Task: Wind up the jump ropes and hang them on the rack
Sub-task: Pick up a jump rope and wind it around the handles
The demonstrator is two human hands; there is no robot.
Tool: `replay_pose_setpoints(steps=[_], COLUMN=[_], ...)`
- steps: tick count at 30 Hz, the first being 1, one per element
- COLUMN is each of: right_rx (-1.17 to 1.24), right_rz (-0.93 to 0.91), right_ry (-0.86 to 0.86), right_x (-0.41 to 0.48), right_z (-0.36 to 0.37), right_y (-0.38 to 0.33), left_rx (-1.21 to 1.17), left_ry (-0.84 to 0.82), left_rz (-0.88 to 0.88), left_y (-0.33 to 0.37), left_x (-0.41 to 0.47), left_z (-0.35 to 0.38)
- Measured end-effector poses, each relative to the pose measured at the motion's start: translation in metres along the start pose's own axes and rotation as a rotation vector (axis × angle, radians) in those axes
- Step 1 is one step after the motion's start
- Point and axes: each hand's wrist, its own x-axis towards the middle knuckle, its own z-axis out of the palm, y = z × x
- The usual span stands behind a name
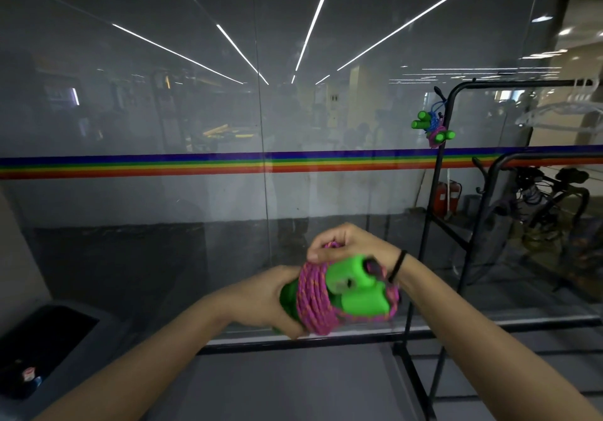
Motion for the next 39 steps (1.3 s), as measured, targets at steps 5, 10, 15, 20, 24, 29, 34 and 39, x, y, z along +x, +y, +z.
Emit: replay_pose_setpoints(steps=[5, 10, 15, 20, 24, 29, 34, 39], right_rx=[0.238, 0.018, -0.33, -0.6, -0.569, -0.083, 0.038, 0.183], right_rz=[-0.011, 0.164, 0.204, 0.247, 0.131, -0.061, -0.144, -0.077], right_ry=[0.483, 0.676, 0.861, 0.892, 0.974, 0.92, 0.945, 0.975], right_x=[0.015, 0.03, 0.029, 0.019, 0.01, 0.001, -0.008, -0.011], right_z=[0.008, 0.011, 0.013, 0.02, 0.023, 0.035, 0.03, 0.022], right_y=[0.029, 0.048, 0.049, 0.043, 0.038, 0.032, 0.029, 0.038], left_rx=[-0.723, -1.302, -1.448, -1.328, -1.28, -1.183, -1.129, -1.067], left_ry=[0.351, 0.442, 0.434, 0.45, 0.504, 0.526, 0.56, 0.665], left_rz=[-0.024, 0.01, -0.068, -0.18, -0.263, -0.222, -0.155, -0.104], left_y=[-0.001, 0.005, 0.012, 0.016, 0.011, 0.012, 0.018, 0.02], left_x=[0.01, 0.029, 0.031, 0.029, 0.022, 0.014, 0.009, 0.009], left_z=[0.028, 0.037, 0.035, 0.033, 0.032, 0.03, 0.029, 0.033])
